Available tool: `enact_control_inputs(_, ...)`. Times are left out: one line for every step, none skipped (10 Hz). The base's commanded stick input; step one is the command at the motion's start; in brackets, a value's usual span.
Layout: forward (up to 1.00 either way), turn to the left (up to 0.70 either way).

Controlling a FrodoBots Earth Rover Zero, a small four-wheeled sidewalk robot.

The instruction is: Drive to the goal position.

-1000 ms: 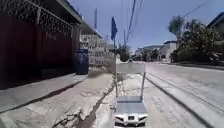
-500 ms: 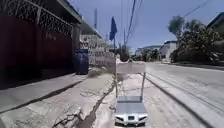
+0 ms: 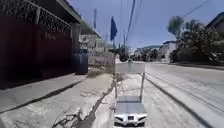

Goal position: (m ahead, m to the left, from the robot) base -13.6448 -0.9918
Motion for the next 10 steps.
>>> enact_control_inputs(0.00,-0.70)
enact_control_inputs(0.00,-0.70)
enact_control_inputs(0.00,-0.70)
enact_control_inputs(0.00,-0.70)
enact_control_inputs(0.00,-0.70)
enact_control_inputs(0.00,-0.70)
enact_control_inputs(0.00,-0.70)
enact_control_inputs(0.00,-0.70)
enact_control_inputs(0.00,-0.70)
enact_control_inputs(0.00,-0.70)
